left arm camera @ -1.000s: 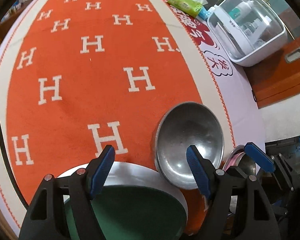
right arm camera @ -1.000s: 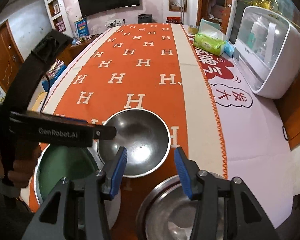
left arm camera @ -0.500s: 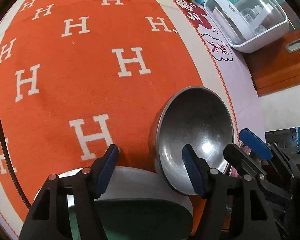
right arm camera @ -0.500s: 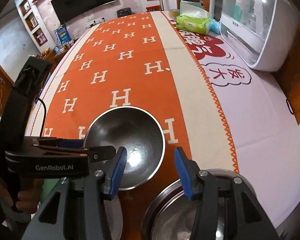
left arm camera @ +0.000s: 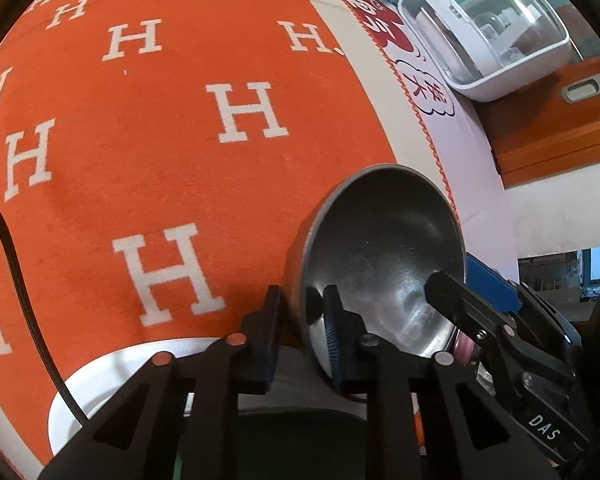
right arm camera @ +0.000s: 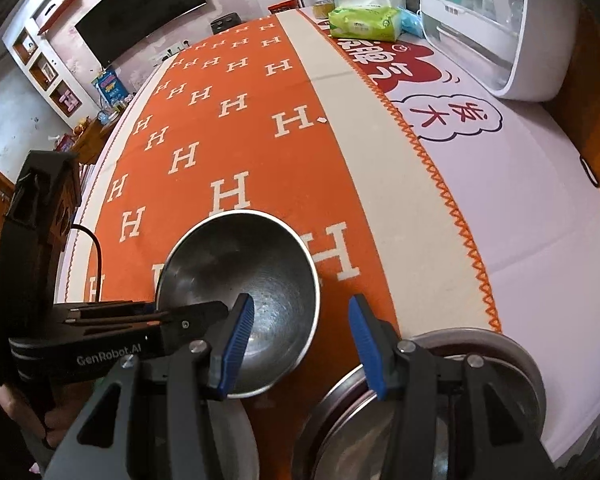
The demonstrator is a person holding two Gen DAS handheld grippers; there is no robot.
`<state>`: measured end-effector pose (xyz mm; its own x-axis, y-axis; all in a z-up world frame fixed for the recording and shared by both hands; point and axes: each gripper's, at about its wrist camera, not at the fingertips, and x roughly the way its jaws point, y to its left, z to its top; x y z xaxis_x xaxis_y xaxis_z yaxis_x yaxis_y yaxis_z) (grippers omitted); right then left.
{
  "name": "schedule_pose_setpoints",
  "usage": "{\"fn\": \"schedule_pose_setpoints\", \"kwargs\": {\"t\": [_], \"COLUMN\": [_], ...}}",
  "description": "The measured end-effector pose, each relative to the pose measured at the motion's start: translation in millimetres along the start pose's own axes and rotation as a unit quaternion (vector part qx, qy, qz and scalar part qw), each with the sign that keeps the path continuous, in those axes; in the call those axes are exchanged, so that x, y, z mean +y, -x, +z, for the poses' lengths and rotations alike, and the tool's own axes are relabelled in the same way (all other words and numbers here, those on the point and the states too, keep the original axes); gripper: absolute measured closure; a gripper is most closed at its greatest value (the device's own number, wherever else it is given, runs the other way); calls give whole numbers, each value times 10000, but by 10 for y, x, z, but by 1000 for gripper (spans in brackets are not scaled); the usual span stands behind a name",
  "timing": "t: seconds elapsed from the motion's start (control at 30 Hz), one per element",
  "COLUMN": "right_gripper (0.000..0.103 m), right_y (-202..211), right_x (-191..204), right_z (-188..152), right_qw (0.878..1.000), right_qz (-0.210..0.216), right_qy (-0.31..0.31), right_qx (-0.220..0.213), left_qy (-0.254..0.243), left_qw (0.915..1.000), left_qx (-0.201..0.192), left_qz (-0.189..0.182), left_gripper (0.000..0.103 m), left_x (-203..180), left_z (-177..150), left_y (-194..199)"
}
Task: Organize plates and bowls
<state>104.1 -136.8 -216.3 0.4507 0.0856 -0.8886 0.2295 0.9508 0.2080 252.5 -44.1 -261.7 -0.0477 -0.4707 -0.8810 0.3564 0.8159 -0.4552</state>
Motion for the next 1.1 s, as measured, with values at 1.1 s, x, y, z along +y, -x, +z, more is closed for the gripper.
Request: {"fn": "schedule_pose_setpoints", "kwargs": {"t": [1.1], "right_gripper": [90], "right_y": [613], "right_x": [84], "right_z": [-187], "right_qw": [9975], "right_qz": [-67], "right_qy": [33], "right_qx": [-697], "left_qy": [-299], "left_qw": [9956], "left_qx": [-822], "left_qz": [-327], "left_gripper": [86], "left_x": [-250], "left_z": [-296], "left_y": [644]}}
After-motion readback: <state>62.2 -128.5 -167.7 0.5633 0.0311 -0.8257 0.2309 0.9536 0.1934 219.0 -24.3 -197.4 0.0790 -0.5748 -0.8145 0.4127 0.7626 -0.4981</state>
